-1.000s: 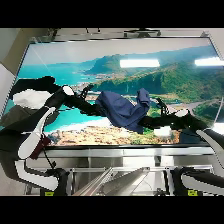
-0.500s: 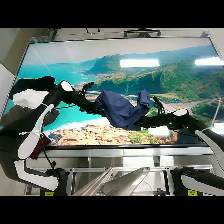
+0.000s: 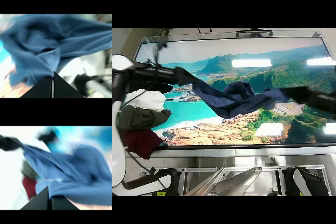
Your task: Fold the shirts.
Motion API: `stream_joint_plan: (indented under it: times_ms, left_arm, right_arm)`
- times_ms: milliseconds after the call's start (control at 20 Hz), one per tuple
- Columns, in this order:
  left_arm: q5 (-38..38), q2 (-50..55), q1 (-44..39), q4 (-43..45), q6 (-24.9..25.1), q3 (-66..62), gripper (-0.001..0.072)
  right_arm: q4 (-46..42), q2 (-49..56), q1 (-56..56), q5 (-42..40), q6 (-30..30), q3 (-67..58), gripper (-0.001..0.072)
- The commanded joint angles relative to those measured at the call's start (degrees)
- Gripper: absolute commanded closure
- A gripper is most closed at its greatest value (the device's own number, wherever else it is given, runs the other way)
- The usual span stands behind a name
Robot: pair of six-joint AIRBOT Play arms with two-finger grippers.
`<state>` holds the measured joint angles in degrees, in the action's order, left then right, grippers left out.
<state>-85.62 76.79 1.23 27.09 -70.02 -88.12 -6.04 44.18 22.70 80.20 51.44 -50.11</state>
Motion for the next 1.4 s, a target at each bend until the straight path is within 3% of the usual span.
stream_joint_plan:
  times_ms: [0, 200, 400, 550, 650, 800, 950, 1150, 1350]
  left_arm:
    - [-2.8, -9.22, 5.38, -14.64, 2.38, -2.51, 0.0686]
    - [-2.36, -19.71, 12.33, -15.61, 2.69, -2.49, 0.0686]
    - [-1.38, -28.37, 27.39, -15.67, 1.57, -2.01, 0.0685]
    - [2.64, -33.73, 36.06, -15.69, 1.6, 2.97, 0.0685]
    - [7.3, -35.76, 37.53, -15.65, 1.62, 8.81, 0.0683]
    - [10.8, -34.47, 32.0, -15.39, 5.14, 19.21, 0.0682]
    - [13.64, -27.54, 19.63, -11.65, 7.74, 27.32, 0.0683]
    - [19.52, -14.34, 2.75, -7.76, 10.62, 34.1, 0.0683]
    - [21.27, 0.24, -9.57, -7.06, 12.61, 33.53, 0.0688]
  right_arm:
    - [16.31, -9.35, 5.95, 3.85, 0.35, -10.78, 0.0693]
    - [17.07, -13.49, 7.69, -1.33, -0.33, -19.5, 0.0693]
    - [16.9, -14.03, 9.29, -5.2, -0.92, -21.35, 0.0693]
    - [12.35, -13.31, 9.29, -5.95, -0.92, -21.33, 0.0693]
    - [5.09, -11.87, 9.18, -7.89, -0.83, -21.18, 0.0693]
    - [0.55, -7.21, 7.72, -7.8, -0.26, -18.03, 0.0693]
    - [-5.42, -0.35, 3.28, -7.82, -0.48, -12.9, 0.0693]
    - [-12.9, 11.93, -3.26, -8.07, -1.29, -6.67, 0.0693]
    - [-13.31, 24.94, -9.84, -12.44, -3.54, -6.32, 0.0693]
